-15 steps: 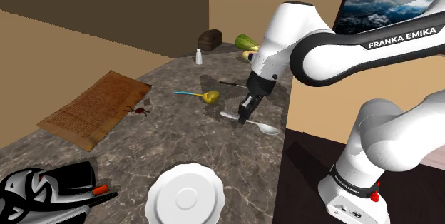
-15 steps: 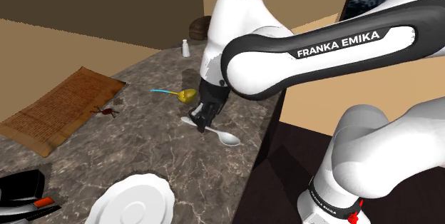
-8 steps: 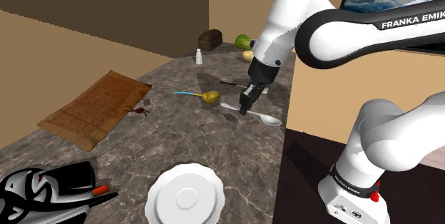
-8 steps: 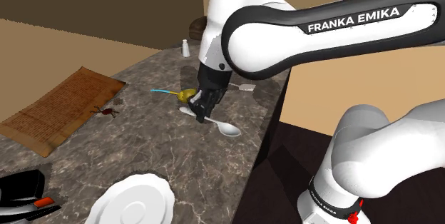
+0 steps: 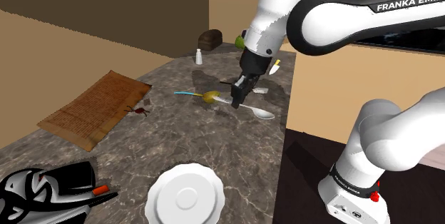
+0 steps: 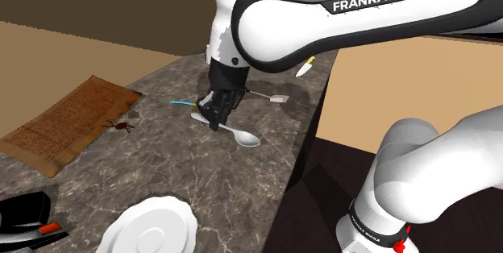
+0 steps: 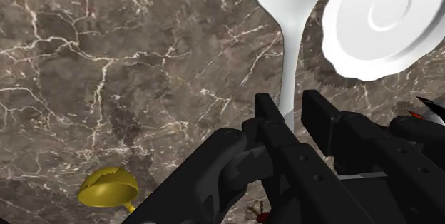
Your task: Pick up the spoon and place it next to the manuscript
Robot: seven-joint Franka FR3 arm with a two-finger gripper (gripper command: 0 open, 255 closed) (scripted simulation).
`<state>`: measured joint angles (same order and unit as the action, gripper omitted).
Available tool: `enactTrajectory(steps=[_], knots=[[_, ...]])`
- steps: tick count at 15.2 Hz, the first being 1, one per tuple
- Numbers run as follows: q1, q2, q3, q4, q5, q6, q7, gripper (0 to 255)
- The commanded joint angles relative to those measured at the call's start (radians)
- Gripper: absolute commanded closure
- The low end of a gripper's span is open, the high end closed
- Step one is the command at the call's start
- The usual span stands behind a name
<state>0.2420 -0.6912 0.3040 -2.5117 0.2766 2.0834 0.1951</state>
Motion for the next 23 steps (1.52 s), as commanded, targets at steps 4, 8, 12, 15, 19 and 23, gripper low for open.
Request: enactTrajectory(steps=[4,8,12,15,19,23], knots=[[-0.031,0.203,0.083,0.160,-0.029,0.055,0.075,255],[-0.060,0.367,0.152,0.303,-0.086,0.082,0.152,255],[-0.080,0.538,0.216,0.463,-0.181,0.086,0.247,255],[-0.077,0.674,0.253,0.598,-0.273,0.071,0.325,255],[-0.032,0.866,0.274,0.805,-0.407,0.022,0.424,255],[0.057,1.064,0.261,1.056,-0.525,-0.062,0.492,255]])
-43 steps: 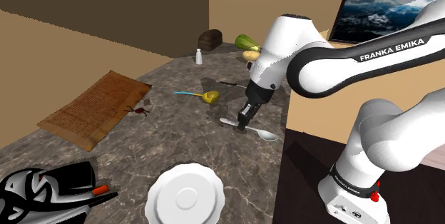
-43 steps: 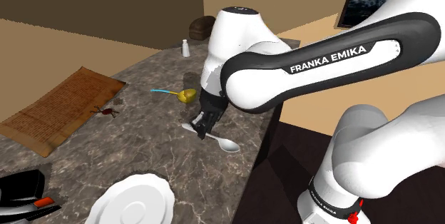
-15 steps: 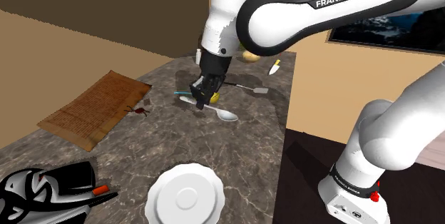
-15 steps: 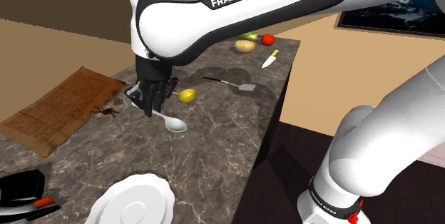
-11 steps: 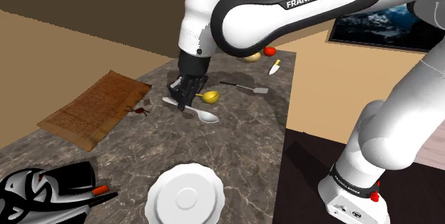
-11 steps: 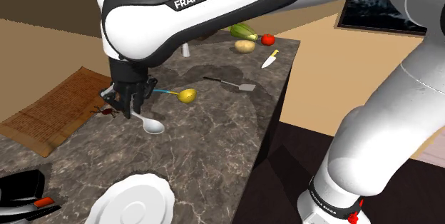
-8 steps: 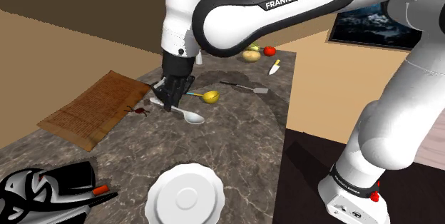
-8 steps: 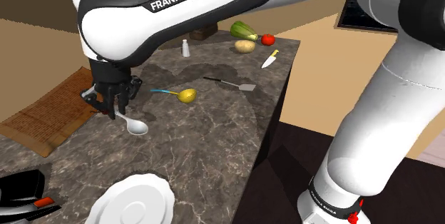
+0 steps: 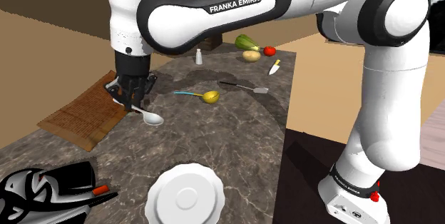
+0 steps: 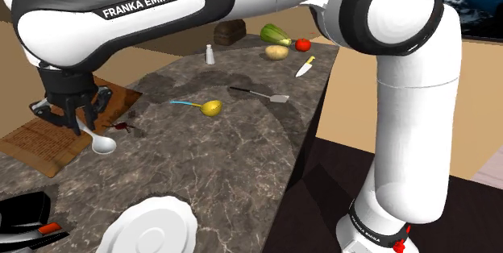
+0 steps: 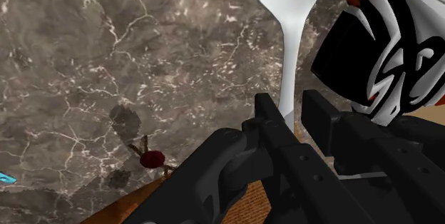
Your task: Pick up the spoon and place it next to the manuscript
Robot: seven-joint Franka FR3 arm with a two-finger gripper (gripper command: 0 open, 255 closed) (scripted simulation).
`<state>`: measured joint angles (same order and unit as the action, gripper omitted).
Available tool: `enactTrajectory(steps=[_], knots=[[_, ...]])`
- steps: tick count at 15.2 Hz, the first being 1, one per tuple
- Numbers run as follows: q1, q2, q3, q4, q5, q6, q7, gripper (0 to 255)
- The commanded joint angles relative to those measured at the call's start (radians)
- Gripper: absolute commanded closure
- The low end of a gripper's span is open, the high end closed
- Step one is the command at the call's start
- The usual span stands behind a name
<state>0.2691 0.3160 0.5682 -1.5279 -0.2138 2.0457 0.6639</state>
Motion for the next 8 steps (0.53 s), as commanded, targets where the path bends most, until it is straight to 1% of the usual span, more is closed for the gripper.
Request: enactTrajectory(steps=[1,3,5,8], knots=[[0.058,0.108,-0.009,0.145,-0.060,-0.051,0.034,255],[0.121,0.218,-0.027,0.311,-0.107,-0.113,0.046,255],[0.193,0.335,-0.048,0.502,-0.145,-0.188,0.045,255],[0.181,0.326,-0.049,0.445,-0.143,-0.141,0.051,255]])
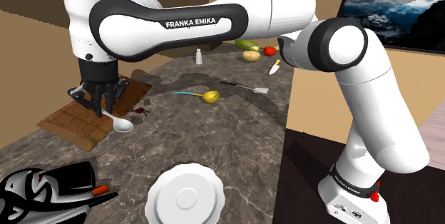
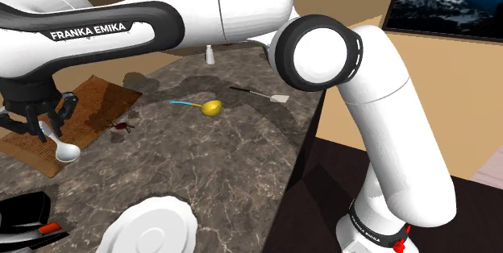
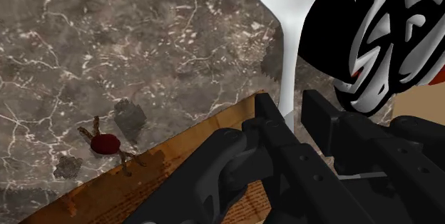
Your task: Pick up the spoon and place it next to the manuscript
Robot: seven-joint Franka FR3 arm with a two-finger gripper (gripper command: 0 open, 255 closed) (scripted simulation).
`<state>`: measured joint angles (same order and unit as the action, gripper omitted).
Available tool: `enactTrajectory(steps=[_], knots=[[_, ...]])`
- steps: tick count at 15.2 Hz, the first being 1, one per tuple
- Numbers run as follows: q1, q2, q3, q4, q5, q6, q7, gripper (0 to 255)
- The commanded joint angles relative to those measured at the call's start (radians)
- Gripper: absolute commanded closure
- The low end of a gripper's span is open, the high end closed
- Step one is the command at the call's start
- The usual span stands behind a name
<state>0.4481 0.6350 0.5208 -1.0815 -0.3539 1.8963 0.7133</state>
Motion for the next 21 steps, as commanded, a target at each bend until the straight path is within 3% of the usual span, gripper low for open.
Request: enactTrajectory(steps=[1,21], knots=[[-0.002,0.005,-0.002,-0.019,-0.003,0.023,0.004,255],[-0.036,0.030,-0.022,-0.254,-0.036,0.272,0.048,255]])
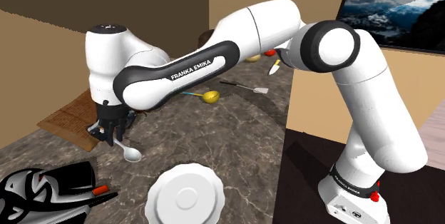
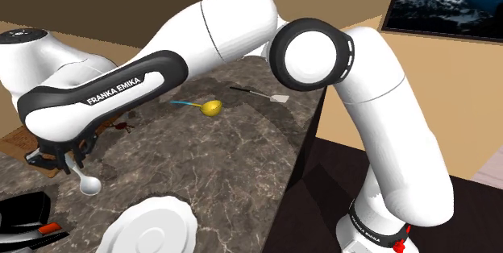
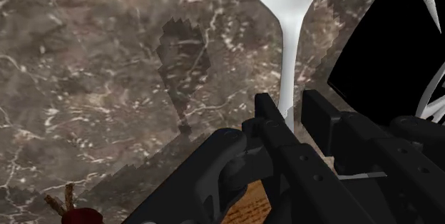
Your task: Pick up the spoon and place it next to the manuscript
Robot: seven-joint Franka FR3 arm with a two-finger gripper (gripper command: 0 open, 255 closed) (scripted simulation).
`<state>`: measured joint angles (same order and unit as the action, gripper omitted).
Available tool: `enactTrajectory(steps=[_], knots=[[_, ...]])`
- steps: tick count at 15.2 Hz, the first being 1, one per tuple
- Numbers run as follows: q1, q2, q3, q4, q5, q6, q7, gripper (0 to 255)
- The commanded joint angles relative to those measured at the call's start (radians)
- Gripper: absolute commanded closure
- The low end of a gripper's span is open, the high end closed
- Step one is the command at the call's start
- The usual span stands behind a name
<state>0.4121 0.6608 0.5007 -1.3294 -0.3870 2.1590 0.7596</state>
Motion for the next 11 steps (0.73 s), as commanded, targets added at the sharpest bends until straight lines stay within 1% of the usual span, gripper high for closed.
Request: enactTrajectory(steps=[1,11], knots=[[0.000,0.008,-0.004,-0.013,-0.005,0.020,0.004,255],[0.004,0.050,-0.023,-0.066,-0.032,0.112,0.026,255]])
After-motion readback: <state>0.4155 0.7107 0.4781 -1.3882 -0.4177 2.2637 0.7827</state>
